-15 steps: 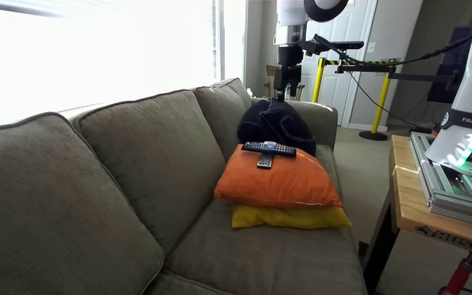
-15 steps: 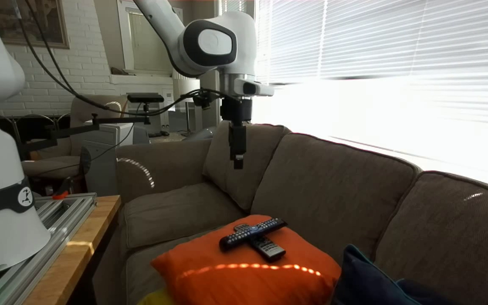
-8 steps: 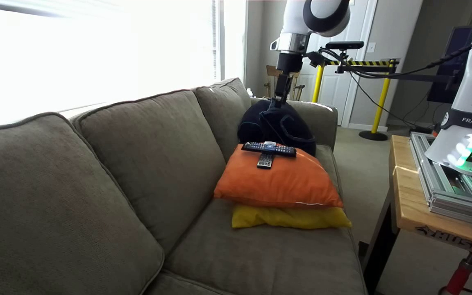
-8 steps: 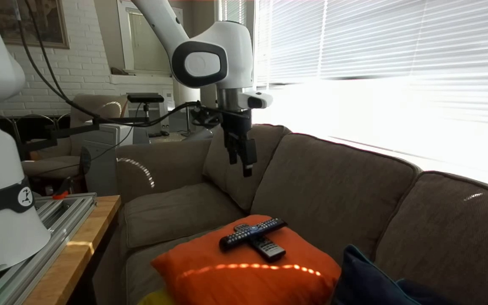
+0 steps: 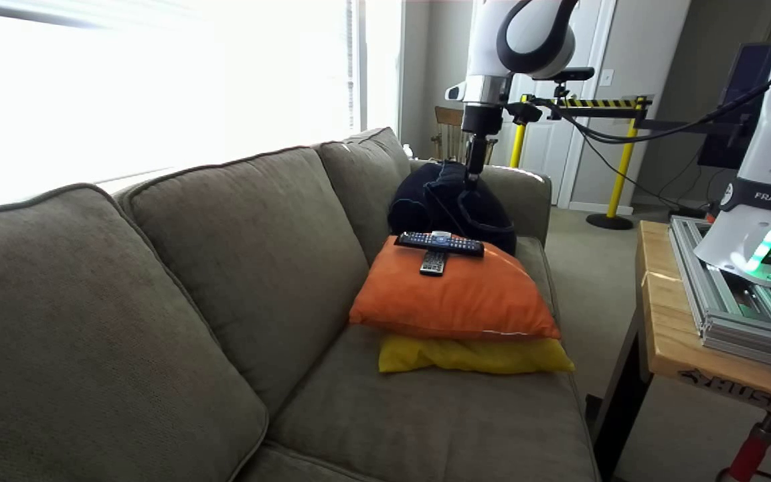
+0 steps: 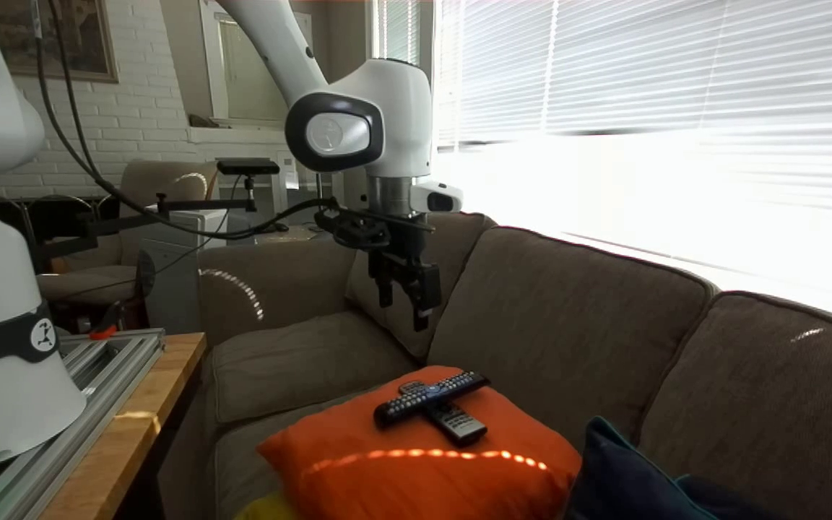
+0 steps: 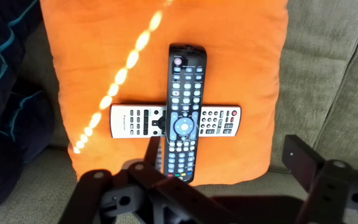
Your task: Put the two remotes parallel to each other
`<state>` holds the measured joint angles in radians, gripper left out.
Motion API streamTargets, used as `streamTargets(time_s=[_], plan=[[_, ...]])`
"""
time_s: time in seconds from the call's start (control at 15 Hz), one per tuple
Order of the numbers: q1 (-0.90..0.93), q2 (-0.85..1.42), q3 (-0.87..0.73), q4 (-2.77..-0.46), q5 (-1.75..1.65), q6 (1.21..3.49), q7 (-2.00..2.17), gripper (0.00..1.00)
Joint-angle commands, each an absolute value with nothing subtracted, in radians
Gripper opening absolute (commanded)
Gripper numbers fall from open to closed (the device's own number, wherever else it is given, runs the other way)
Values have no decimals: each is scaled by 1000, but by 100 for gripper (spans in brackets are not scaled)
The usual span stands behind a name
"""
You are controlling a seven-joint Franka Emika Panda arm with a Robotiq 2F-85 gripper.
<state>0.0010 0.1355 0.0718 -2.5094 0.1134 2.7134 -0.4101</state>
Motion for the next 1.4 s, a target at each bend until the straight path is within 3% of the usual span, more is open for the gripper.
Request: streamTargets(time_s=[0.0, 0.47, 1.0, 1.33], plan=[[5, 189, 44, -2536, 13, 2848, -338, 100], [42, 313, -13, -2547, -72, 3025, -167, 100], [-40, 380, 121, -2549, -5, 3028, -180, 100], [-53, 426, 121, -2537, -35, 3086, -186, 100]])
